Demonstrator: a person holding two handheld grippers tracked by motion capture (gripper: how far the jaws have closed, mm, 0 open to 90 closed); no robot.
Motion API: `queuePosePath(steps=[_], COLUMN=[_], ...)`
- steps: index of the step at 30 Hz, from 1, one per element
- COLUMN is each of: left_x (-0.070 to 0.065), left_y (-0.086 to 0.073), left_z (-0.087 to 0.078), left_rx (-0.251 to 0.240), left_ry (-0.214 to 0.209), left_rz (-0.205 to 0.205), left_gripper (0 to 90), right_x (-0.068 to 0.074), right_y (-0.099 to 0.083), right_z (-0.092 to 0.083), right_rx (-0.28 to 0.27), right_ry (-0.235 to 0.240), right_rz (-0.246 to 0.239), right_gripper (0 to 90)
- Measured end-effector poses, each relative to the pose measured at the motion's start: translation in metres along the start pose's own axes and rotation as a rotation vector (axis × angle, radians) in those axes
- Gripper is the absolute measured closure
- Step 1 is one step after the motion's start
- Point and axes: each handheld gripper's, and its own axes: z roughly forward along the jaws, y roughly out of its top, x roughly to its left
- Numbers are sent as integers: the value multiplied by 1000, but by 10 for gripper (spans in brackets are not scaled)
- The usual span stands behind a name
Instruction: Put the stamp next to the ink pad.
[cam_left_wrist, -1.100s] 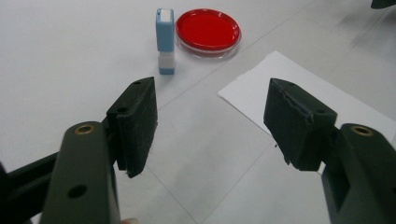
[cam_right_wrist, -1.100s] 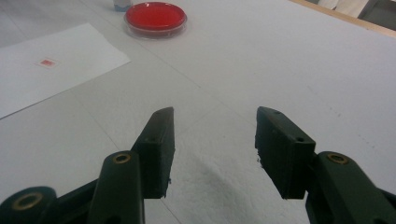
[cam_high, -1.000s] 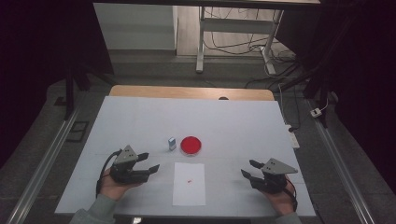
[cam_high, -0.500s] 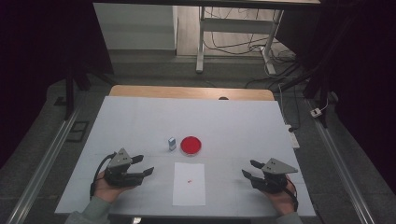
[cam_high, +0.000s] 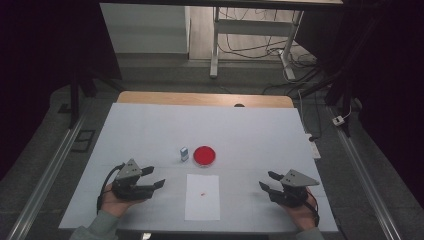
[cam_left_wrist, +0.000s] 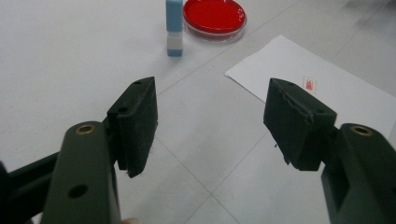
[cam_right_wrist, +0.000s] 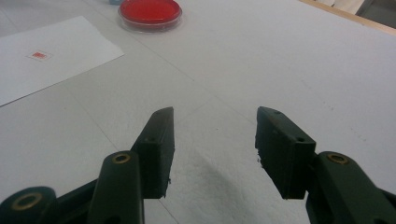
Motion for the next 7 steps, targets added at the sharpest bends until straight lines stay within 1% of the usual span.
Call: queuePosePath(steps=[7], left_x=[1], left_y=[0], left_z=[0], left_rx=[-2], left_ry=[1], left_rz=[-4], left_gripper=[356], right_x=[0], right_y=[0], right_z=[0], right_rx=[-2], right_ry=[1], right_rz=[-1], right_gripper=[468])
